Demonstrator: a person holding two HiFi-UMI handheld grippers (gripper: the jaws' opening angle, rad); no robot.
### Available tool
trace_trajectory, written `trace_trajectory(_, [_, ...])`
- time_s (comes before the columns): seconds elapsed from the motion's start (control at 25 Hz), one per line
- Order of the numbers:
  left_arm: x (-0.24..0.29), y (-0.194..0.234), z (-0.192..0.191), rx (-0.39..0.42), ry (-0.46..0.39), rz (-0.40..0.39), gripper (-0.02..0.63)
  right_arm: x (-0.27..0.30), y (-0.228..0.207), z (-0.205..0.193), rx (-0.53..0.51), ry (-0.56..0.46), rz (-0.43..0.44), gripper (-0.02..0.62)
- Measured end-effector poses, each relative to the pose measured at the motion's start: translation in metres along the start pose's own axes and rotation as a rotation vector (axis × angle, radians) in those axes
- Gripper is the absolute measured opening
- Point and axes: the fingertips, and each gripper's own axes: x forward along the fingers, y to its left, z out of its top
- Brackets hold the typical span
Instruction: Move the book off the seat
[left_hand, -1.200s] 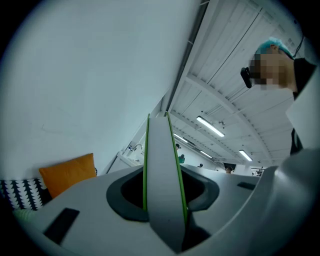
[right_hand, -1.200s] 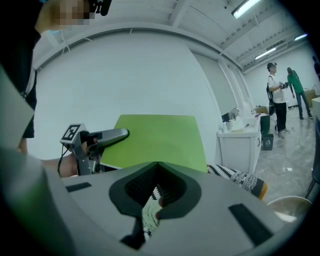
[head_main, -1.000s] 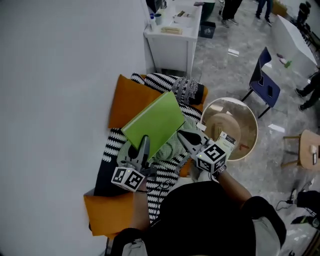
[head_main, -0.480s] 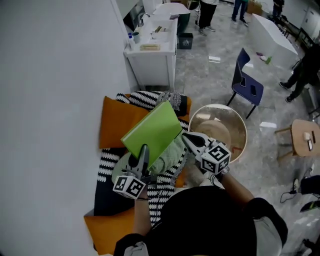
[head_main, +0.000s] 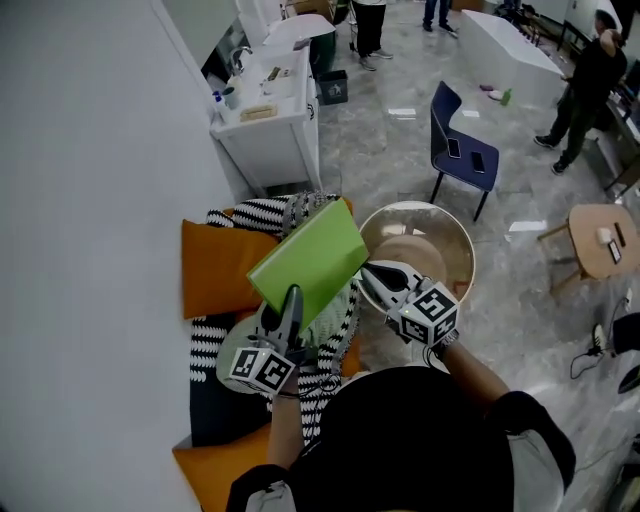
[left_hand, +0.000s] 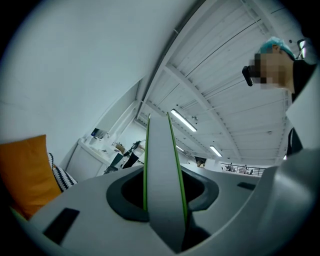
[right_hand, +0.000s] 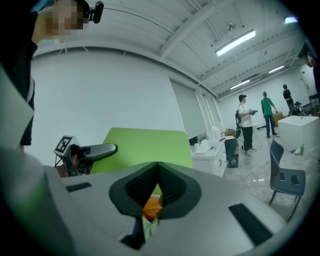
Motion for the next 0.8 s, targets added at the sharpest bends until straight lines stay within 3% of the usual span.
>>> trace_trajectory(0.4, [0.058, -0.125, -0.080, 0.006, 0.086, -0.097, 0.149, -0.145, -0.081, 0.007, 0.025, -0.055, -0.129, 0.015])
trace_trajectory(0.8, [0.117, -0.261, -0.189, -0.019, 0.199, -0.248, 0.149, -0.314, -0.155, -0.006, 0.024, -0.094, -0.313, 0.015])
